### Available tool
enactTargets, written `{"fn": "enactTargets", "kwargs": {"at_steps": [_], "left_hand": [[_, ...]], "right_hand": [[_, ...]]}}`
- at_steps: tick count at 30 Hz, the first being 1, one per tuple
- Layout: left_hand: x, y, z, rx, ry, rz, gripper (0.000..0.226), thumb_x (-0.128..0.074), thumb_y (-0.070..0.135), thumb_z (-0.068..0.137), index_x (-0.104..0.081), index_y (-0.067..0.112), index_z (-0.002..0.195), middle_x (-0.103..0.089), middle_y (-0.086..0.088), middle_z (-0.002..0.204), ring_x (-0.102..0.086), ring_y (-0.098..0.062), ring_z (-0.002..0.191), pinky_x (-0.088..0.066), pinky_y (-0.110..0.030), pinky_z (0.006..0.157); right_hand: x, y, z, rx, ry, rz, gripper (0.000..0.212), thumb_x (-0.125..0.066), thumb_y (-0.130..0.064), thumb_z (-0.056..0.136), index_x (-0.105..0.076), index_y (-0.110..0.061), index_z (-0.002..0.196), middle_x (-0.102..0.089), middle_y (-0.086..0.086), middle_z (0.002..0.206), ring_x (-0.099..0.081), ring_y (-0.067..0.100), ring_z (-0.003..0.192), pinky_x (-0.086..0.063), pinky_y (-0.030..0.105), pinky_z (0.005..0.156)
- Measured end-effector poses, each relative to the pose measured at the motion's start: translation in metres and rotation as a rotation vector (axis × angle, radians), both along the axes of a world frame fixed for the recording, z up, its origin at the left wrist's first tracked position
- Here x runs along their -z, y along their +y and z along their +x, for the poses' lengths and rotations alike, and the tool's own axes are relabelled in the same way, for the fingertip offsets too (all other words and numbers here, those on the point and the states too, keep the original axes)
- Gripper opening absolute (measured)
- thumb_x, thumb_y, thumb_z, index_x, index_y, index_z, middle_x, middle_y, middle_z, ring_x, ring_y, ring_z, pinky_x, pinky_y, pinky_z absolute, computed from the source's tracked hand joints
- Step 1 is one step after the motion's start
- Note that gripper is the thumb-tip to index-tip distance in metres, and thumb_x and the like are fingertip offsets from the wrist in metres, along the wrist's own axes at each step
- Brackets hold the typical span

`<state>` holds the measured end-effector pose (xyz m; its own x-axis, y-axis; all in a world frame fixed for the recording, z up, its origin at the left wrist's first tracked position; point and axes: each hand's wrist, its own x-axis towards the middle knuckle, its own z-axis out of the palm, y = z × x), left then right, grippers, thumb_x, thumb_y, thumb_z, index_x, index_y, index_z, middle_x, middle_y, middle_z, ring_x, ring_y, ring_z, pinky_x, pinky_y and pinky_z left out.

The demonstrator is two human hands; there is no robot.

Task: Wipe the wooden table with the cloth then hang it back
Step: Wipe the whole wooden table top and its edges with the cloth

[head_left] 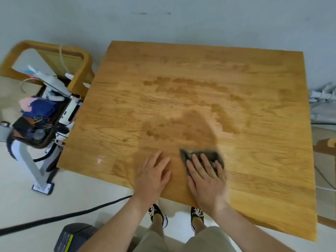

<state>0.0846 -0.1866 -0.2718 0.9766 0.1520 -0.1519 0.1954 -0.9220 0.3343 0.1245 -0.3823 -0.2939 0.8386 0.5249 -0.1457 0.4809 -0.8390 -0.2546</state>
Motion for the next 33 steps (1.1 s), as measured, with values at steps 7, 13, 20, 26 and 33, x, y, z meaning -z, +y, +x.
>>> {"fn": "enactTargets", "kwargs": {"at_steps": [7,13,20,26,33], "left_hand": [[0.005,0.079,-0.016,-0.247,-0.056,-0.039,0.031,-0.064,0.015,0.083,-0.06,0.021,0.113,-0.053,-0.001,0.126,-0.049,-0.022,0.113,-0.048,-0.037,0.091],[0.004,0.16,-0.03,-0.391,-0.023,-0.006,0.032,-0.056,0.011,0.085,-0.059,0.015,0.117,-0.051,-0.003,0.127,-0.044,-0.018,0.111,-0.043,-0.03,0.088],[0.009,0.233,-0.036,-0.512,-0.038,0.007,0.035,-0.058,0.025,0.086,-0.056,0.014,0.119,-0.051,-0.007,0.127,-0.049,-0.025,0.112,-0.048,-0.041,0.088],[0.016,0.287,-0.007,-0.696,-0.041,-0.13,0.045,-0.051,0.039,0.092,-0.042,0.017,0.13,-0.047,-0.007,0.132,-0.044,-0.028,0.12,-0.042,-0.046,0.093],[0.02,0.31,0.009,-0.76,0.106,-0.099,0.044,-0.016,0.044,0.1,-0.05,0.017,0.092,-0.052,-0.002,0.075,-0.047,-0.023,0.068,-0.035,-0.035,0.065]], "right_hand": [[0.012,0.101,-0.005,-0.516,-0.058,0.0,0.048,-0.032,-0.041,0.097,-0.057,-0.026,0.134,-0.053,-0.006,0.142,-0.047,0.021,0.134,-0.021,0.046,0.111],[0.014,0.201,-0.001,-0.7,-0.093,0.071,0.045,-0.036,-0.043,0.095,-0.063,-0.029,0.128,-0.059,-0.007,0.135,-0.051,0.017,0.13,-0.027,0.044,0.11],[0.016,0.259,0.015,-0.657,-0.047,0.221,0.038,-0.042,-0.034,0.097,-0.062,-0.027,0.129,-0.057,-0.007,0.138,-0.049,0.014,0.132,-0.028,0.039,0.111],[0.007,0.256,0.064,-0.165,-0.104,0.125,0.045,-0.037,-0.027,0.095,-0.058,-0.017,0.134,-0.053,0.001,0.143,-0.044,0.019,0.136,-0.03,0.045,0.114],[0.01,0.319,-0.031,-0.366,-0.043,0.06,0.051,-0.042,-0.031,0.09,-0.051,-0.022,0.14,-0.045,-0.004,0.149,-0.033,0.018,0.142,-0.019,0.044,0.116]]}}
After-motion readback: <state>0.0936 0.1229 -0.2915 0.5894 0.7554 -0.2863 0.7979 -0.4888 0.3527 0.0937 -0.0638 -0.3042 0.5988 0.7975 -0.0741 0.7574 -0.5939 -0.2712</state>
